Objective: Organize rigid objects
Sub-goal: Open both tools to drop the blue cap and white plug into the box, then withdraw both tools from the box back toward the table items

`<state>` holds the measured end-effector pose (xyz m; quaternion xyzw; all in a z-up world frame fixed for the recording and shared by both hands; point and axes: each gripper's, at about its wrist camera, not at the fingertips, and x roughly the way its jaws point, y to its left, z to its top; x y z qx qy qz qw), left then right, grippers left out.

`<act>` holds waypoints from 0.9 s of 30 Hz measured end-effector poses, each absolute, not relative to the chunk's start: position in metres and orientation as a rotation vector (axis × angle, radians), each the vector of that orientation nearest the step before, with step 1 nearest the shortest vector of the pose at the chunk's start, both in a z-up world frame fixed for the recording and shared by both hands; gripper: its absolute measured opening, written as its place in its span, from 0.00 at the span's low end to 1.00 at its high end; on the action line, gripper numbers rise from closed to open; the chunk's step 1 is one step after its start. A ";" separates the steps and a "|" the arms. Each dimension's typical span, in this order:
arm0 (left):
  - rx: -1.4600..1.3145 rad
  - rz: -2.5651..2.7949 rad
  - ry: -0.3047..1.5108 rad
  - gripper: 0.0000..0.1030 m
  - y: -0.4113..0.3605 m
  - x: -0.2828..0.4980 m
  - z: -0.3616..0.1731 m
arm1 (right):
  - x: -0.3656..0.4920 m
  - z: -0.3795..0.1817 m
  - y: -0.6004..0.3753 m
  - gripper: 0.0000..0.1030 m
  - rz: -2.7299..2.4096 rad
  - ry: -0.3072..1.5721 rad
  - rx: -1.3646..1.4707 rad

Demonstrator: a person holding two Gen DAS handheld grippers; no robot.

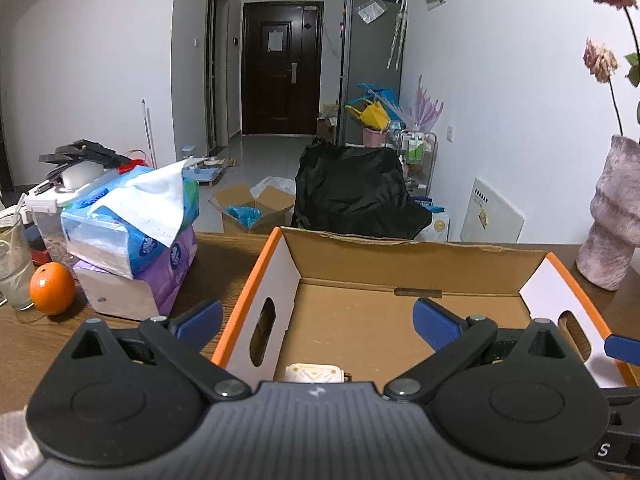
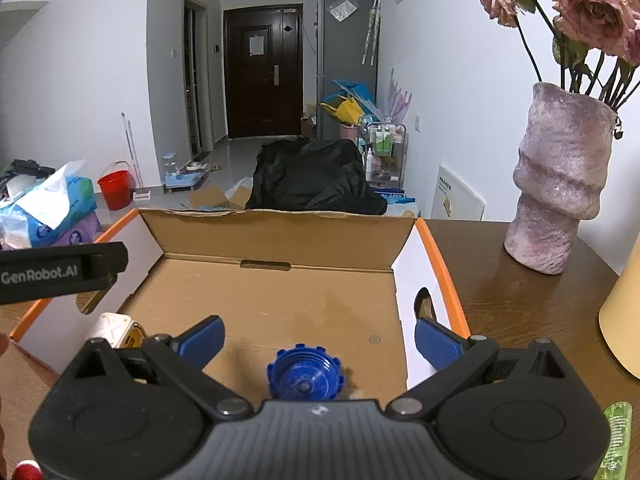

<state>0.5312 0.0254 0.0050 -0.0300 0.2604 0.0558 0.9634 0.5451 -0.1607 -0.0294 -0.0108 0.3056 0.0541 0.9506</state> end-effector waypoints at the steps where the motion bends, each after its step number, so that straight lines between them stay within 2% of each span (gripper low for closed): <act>1: -0.060 0.113 0.523 1.00 0.026 0.529 0.006 | 0.543 -0.028 -0.161 0.99 0.113 0.619 -0.021; 27: -0.054 0.133 0.485 1.00 0.043 0.431 0.012 | 0.456 -0.010 -0.167 0.99 0.210 0.531 -0.042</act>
